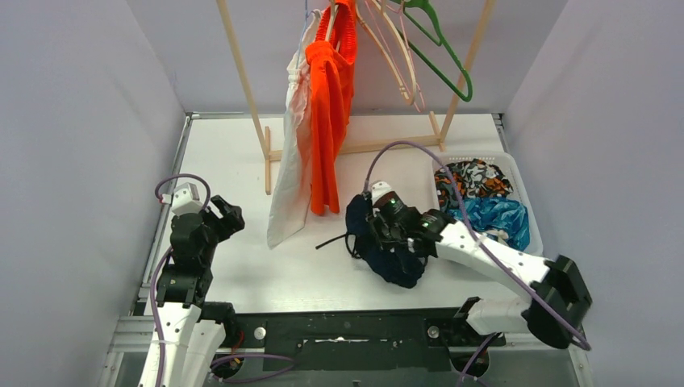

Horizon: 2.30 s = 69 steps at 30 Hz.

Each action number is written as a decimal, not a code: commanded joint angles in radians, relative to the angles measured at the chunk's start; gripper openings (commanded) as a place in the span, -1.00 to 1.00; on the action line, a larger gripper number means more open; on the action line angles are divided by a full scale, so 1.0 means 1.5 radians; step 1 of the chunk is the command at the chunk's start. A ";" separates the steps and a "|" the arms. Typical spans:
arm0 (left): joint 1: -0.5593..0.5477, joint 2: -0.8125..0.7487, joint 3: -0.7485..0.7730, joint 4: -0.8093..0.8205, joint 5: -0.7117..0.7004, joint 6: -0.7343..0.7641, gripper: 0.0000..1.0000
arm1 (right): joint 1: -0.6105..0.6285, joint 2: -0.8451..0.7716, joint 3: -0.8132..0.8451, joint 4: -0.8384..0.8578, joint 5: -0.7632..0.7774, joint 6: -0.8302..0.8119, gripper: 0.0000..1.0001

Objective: Remove the shorts from the hanger
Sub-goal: Pick up the shorts at the center of the board, then place the shorts in the basket.

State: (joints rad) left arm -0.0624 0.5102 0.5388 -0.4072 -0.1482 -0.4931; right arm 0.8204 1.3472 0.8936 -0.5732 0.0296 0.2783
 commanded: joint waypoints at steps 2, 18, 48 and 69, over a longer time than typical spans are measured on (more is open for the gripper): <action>0.002 -0.009 0.005 0.038 0.014 0.008 0.45 | 0.016 -0.180 0.015 0.023 0.158 0.040 -1.00; 0.002 -0.016 0.003 0.043 0.020 0.010 0.45 | 0.025 -0.431 0.181 -0.099 0.549 0.094 -1.00; 0.007 -0.022 0.003 0.043 0.018 0.011 0.45 | -0.526 -0.239 0.195 0.089 0.179 0.007 -1.00; 0.010 -0.028 0.001 0.047 0.021 0.011 0.45 | -0.656 -0.081 0.073 0.075 -0.040 0.072 -0.99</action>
State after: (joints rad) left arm -0.0566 0.4797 0.5331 -0.4038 -0.1291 -0.4896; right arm -0.1627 1.1805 1.0431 -0.4911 0.0750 0.4053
